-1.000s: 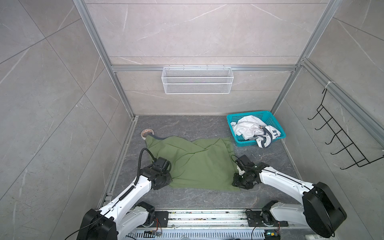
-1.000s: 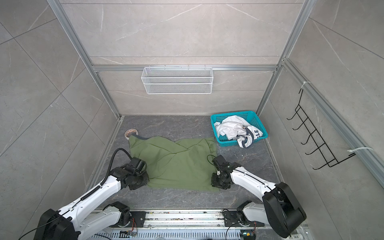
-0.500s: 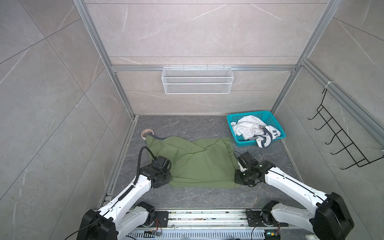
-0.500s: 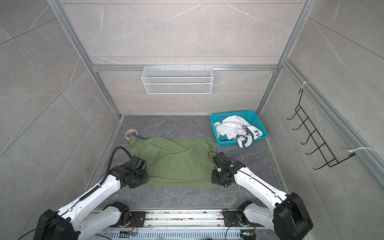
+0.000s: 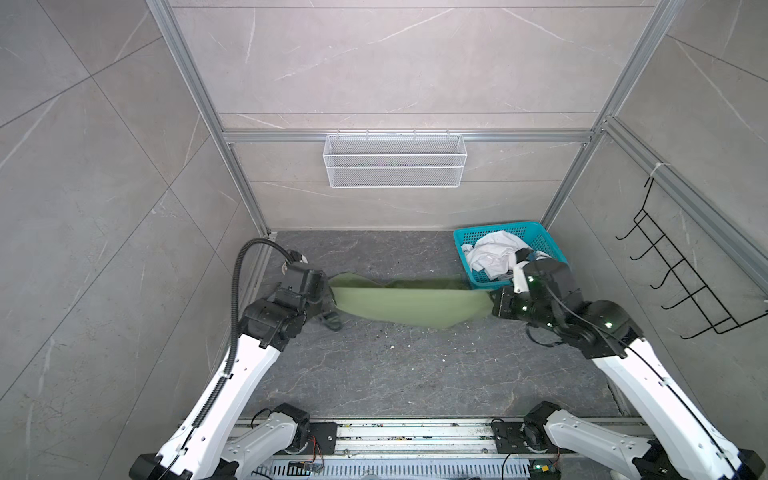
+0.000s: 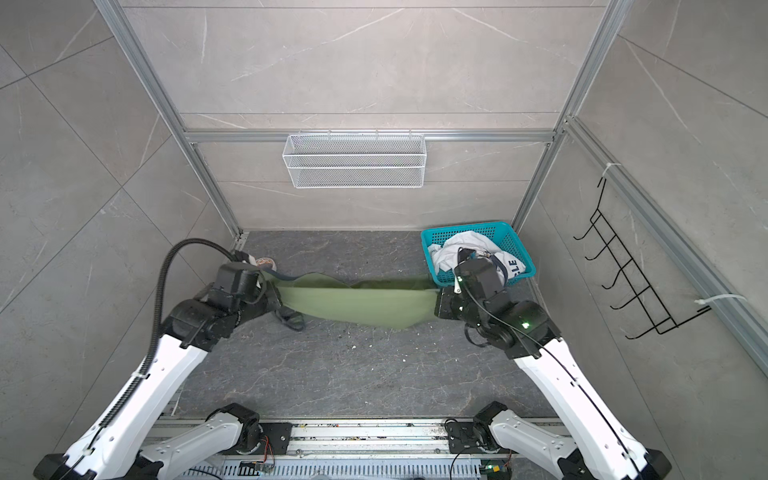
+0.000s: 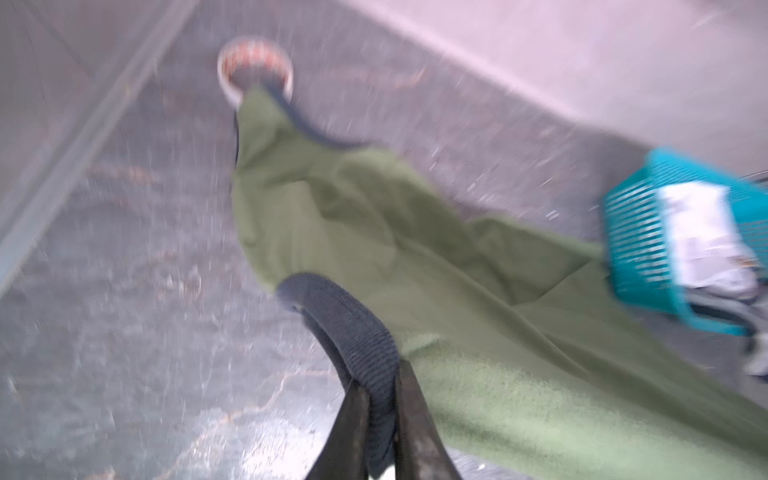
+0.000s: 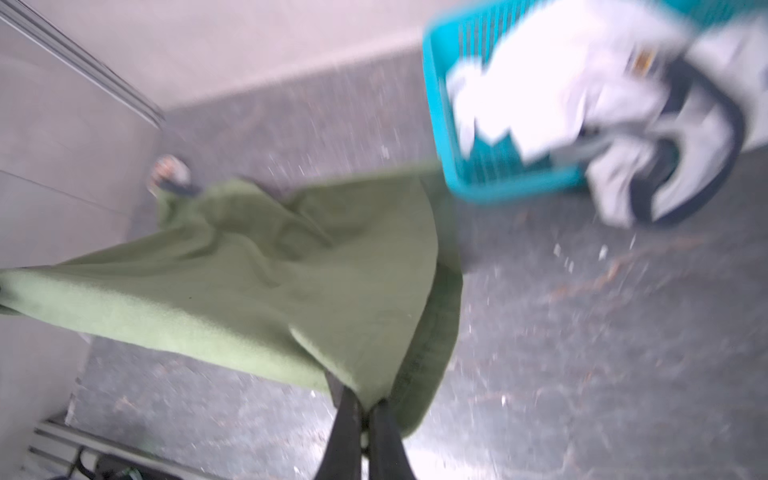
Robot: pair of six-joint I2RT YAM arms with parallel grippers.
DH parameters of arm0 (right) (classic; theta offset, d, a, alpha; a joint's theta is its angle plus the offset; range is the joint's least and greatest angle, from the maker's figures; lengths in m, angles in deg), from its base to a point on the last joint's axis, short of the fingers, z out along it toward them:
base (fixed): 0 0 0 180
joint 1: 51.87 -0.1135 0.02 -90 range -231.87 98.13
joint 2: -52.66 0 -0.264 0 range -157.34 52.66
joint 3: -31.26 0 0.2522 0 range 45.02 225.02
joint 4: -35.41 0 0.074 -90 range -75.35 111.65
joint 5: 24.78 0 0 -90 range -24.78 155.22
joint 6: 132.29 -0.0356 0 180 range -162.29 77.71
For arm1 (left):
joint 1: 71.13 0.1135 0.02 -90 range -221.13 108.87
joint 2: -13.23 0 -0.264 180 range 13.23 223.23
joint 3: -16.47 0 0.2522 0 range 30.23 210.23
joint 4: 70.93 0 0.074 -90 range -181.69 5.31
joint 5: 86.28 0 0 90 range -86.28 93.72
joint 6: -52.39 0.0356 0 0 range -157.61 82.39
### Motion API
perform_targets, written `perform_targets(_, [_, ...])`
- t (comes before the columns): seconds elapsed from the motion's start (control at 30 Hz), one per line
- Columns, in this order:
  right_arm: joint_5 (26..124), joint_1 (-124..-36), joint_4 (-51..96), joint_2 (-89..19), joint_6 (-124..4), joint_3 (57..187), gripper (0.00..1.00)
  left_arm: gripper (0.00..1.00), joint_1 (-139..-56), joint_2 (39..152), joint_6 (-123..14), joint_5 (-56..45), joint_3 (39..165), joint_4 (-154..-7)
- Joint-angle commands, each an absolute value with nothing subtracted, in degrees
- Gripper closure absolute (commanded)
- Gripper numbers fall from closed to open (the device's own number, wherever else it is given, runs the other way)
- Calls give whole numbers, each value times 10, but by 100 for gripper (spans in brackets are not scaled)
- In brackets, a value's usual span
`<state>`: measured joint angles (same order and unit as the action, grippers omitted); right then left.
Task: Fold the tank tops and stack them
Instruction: 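Lift the tank top with both grippers and swing it away from the robot, then lay the tank top down flat by drawing both grippers back toward the robot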
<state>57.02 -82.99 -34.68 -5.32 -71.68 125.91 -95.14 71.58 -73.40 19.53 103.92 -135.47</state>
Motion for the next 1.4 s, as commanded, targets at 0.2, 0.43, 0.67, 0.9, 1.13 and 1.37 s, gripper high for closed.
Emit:
perform_targets(0.2, [570,-832,-355,-100,-648,1543,100,89,-947,750,-596,185,1343,-1429])
perform_targets(0.43, [573,-832,-366,-181,-640,1691,100,91,-947,806,-555,220,1486,-1444])
perform_targets(0.67, [516,-832,-343,-285,-609,1761,100,94,-946,938,-519,371,1563,-1467])
perform_targets(0.9, [482,-817,-294,-392,-581,1825,100,95,-880,1068,-514,310,1663,-1448])
perform_targets(1.13, [507,-779,-267,-489,-585,1935,100,96,-812,1157,-499,185,1802,-1410])
perform_targets(1.37, [537,-770,-235,-480,-588,1894,100,98,-796,1106,-480,92,1744,-1354])
